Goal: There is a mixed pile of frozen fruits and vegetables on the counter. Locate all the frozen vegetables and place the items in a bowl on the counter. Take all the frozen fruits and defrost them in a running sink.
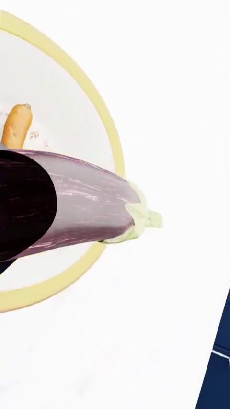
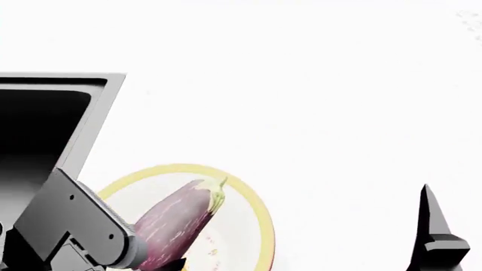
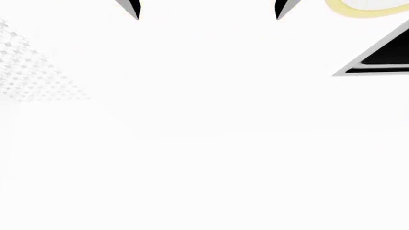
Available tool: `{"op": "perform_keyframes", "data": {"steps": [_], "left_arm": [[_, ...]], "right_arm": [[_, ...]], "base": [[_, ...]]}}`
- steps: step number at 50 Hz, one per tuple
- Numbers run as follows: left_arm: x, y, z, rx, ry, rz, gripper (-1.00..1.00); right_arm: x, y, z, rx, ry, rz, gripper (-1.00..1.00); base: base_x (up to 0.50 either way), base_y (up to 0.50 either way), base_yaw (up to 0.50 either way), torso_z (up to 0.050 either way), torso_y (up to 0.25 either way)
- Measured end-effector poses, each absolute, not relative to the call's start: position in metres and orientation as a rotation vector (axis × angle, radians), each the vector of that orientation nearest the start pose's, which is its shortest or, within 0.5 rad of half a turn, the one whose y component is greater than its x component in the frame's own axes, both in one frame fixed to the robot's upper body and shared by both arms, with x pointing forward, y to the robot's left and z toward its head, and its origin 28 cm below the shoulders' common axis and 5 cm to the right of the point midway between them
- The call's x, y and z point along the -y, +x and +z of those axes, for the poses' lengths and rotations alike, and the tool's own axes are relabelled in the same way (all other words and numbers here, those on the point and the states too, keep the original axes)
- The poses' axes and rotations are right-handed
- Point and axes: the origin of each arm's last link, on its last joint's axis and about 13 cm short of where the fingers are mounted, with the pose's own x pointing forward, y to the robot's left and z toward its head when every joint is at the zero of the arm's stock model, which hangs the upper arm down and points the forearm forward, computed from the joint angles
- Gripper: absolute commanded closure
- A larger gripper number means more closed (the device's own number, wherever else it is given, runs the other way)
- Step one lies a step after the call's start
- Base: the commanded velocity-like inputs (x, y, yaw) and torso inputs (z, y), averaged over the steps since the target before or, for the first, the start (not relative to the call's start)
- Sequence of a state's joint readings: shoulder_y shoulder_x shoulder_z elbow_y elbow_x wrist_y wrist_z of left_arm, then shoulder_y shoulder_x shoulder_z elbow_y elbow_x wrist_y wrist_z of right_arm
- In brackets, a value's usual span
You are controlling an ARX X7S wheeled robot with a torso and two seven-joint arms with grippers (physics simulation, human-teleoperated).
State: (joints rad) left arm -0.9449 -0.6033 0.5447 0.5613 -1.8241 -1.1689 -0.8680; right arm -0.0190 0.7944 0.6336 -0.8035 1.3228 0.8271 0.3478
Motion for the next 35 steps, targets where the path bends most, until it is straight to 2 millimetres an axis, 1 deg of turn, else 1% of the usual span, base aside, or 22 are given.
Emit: {"op": "perform_keyframes", "data": {"steps": [14, 35], "left_arm": [[-0.177, 0.201, 0.215, -0.473, 0.238, -0.686, 1.00], [-0.178, 0.206, 0.200, -0.513, 0.247, -0.662, 1.00]], "right_arm": [[0.215, 0.146, 0.210, 0.058, 0.084, 0.067, -1.00], [0.216, 0.145, 0.207, 0.054, 0.093, 0.064, -1.00]], "base": [[0.00, 0.00, 0.00, 0.000, 0.001], [0.00, 0.00, 0.00, 0.000, 0.000]]}}
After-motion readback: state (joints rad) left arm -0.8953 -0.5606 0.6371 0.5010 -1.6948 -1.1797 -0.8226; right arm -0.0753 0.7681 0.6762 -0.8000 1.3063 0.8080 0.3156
